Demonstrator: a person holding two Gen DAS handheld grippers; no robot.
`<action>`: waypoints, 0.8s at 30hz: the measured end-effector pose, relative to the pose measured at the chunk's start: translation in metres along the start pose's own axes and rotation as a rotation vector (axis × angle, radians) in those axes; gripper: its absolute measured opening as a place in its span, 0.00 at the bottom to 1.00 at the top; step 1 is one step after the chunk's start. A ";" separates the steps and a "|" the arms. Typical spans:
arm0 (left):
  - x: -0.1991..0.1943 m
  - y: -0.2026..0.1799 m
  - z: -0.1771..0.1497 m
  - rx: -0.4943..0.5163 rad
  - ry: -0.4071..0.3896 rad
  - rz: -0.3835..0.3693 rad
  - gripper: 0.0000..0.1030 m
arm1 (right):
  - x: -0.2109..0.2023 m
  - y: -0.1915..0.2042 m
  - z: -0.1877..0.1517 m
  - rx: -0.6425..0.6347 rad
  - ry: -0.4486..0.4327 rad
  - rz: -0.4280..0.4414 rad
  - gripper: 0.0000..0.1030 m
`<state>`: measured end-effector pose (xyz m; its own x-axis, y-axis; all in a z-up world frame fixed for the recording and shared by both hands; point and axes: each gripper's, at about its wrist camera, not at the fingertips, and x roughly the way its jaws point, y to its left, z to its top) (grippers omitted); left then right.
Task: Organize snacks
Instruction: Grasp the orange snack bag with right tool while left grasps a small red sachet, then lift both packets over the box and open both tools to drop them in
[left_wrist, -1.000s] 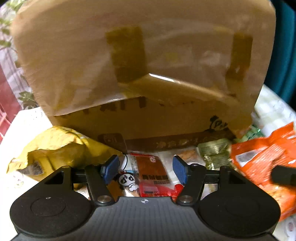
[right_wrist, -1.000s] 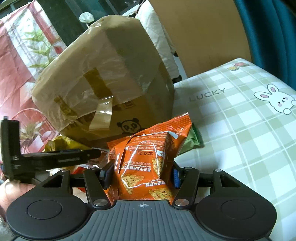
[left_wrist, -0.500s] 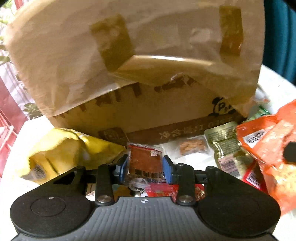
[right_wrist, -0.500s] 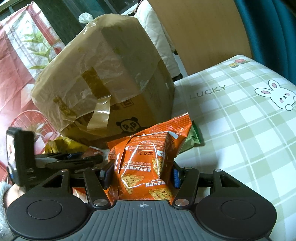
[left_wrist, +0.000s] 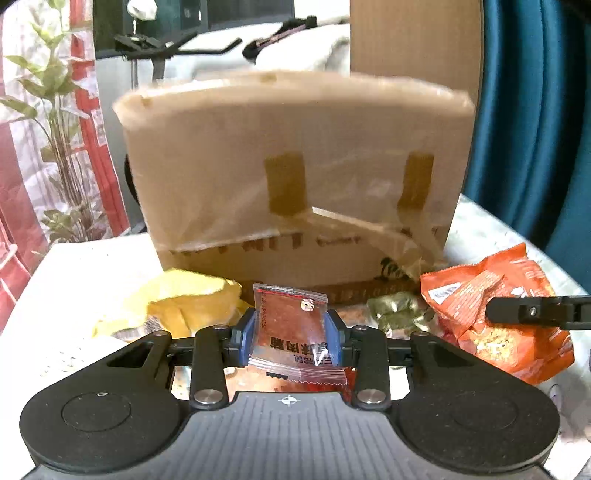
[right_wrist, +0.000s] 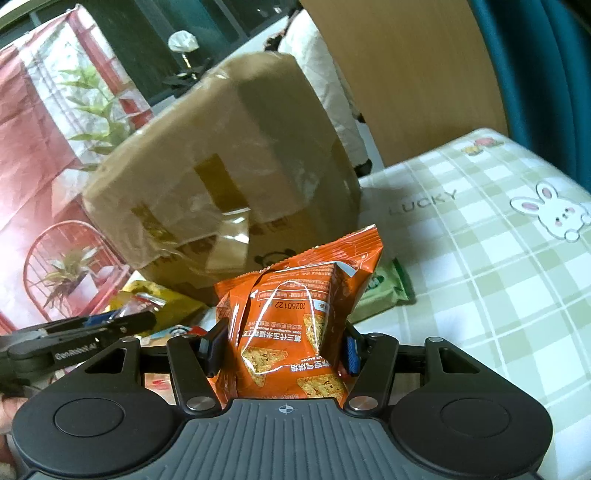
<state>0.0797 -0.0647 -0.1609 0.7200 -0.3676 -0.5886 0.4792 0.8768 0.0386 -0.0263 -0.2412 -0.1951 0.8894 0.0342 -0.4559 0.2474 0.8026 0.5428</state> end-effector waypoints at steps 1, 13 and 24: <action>-0.004 0.001 0.001 -0.006 -0.015 -0.002 0.39 | -0.004 0.002 0.001 -0.003 -0.006 0.003 0.53; -0.061 0.001 0.052 -0.046 -0.206 -0.019 0.39 | -0.061 0.021 0.043 -0.045 -0.171 0.022 0.53; -0.041 0.017 0.142 -0.046 -0.340 0.018 0.40 | -0.050 0.070 0.161 -0.177 -0.400 0.079 0.53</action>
<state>0.1299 -0.0789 -0.0218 0.8582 -0.4271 -0.2847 0.4470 0.8945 0.0056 0.0085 -0.2822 -0.0205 0.9903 -0.1061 -0.0900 0.1343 0.8977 0.4196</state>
